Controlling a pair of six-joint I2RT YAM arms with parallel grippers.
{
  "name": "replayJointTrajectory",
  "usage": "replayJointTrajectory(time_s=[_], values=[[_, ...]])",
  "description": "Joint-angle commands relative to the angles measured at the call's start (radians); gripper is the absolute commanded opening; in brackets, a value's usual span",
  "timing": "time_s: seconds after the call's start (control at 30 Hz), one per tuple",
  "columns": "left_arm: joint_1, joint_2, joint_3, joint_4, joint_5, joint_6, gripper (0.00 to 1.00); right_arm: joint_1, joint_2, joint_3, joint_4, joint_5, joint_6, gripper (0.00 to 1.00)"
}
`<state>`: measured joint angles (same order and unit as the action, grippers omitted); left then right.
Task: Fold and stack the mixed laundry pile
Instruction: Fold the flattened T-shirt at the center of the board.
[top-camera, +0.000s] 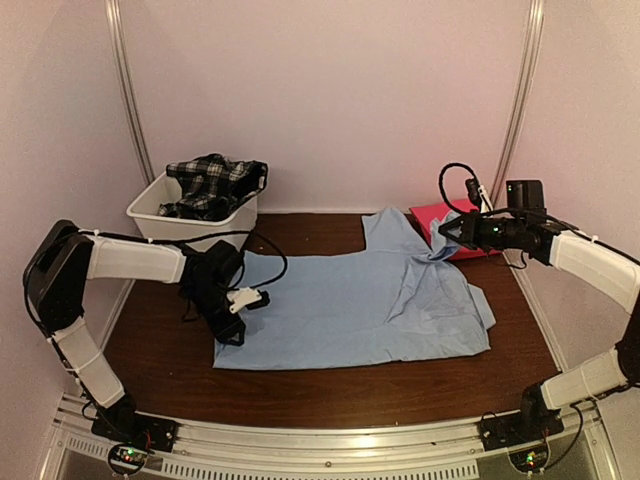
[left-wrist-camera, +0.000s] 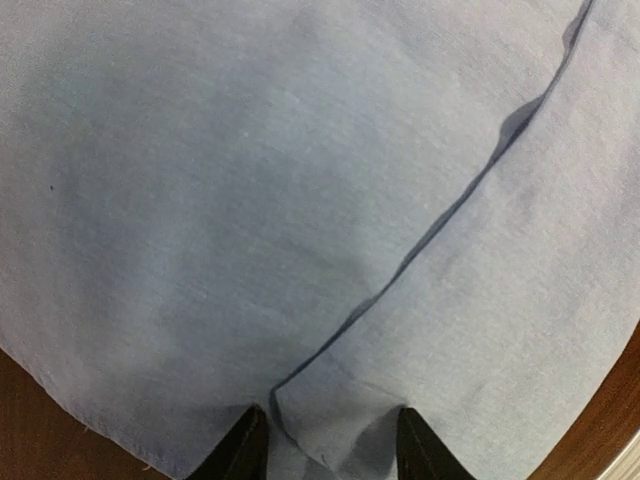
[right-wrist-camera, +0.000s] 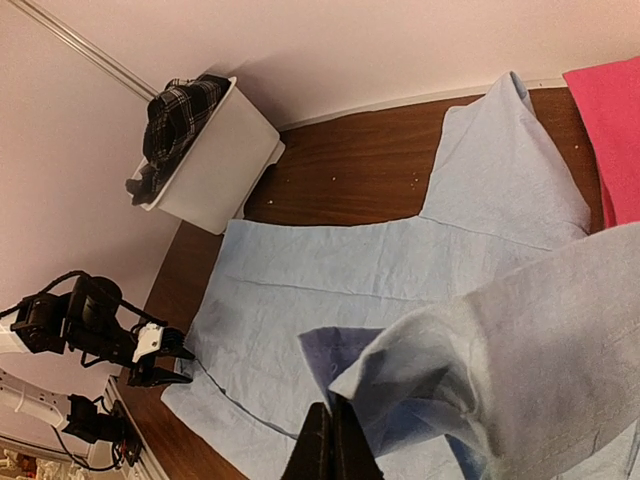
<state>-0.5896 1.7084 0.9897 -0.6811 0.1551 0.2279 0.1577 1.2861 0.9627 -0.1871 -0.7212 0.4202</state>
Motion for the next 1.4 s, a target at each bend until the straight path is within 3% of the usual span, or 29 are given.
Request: replayJointTrajectory(time_s=[0.0,0.23,0.53,0.7,0.93,1.37], values=[[-0.014,-0.004,-0.008,0.007,0.012,0.011,0.39,0.006,-0.027,0.047,-0.018,0.016,-0.017,0.0],[-0.028,-0.064,-0.011,-0.01,0.022,0.002,0.0,0.006,-0.036,0.073,-0.027,0.022,-0.015,0.0],[-0.026,-0.171,-0.03,0.009,-0.079,-0.02,0.0,0.006,-0.05,0.1,-0.039,0.034,-0.018,0.0],[-0.024,-0.143,-0.002,-0.003,-0.038,-0.017,0.0,0.006,-0.052,0.104,-0.043,0.031,-0.018,0.0],[0.01,-0.195,-0.029,0.005,-0.117,-0.059,0.0,0.006,-0.046,0.175,-0.033,0.051,-0.019,0.0],[0.025,-0.153,-0.025,0.011,-0.233,-0.088,0.0,0.006,0.053,0.325,0.038,0.026,0.028,0.0]])
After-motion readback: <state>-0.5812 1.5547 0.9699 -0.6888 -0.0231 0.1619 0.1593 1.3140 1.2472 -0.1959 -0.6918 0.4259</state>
